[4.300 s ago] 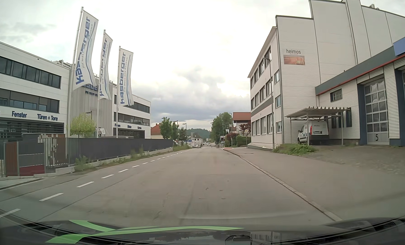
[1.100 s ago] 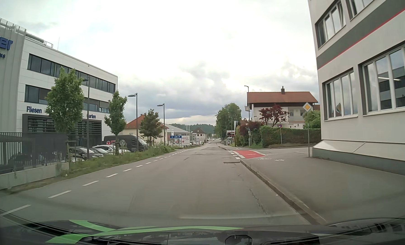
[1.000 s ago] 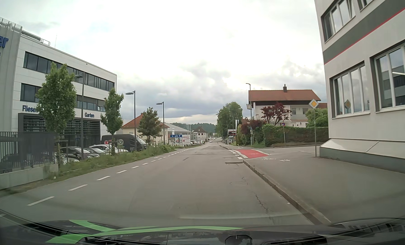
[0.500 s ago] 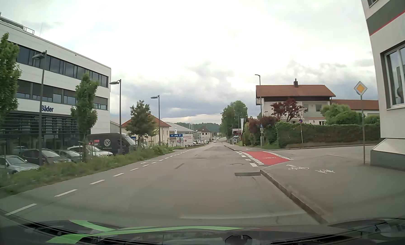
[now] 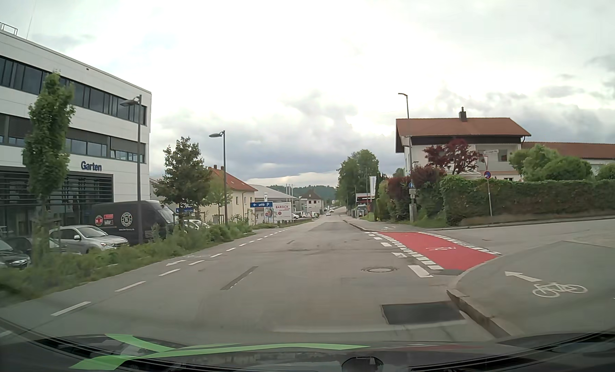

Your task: Follow the waypoints while adhering to traffic rules and regulations

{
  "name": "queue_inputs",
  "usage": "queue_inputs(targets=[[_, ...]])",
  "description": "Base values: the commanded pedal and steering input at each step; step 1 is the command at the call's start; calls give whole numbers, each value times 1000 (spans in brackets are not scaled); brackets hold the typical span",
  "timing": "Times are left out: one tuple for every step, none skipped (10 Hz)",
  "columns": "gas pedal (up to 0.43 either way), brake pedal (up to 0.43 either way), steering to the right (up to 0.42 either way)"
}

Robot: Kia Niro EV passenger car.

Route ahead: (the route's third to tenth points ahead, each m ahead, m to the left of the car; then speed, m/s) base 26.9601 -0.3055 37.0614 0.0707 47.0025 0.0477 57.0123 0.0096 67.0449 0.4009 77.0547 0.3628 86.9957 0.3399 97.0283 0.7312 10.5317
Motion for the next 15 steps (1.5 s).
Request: queue_inputs(targets=[[98,0,-8],[98,0,-4],[98,0,-1],[98,0,-1],[98,0,-1],[98,0,0],[98,0,0],[87,0,0],[87,0,1],[87,0,2],[87,0,1],[87,0,1],[87,0,0],[87,0,0],[87,0,0]])
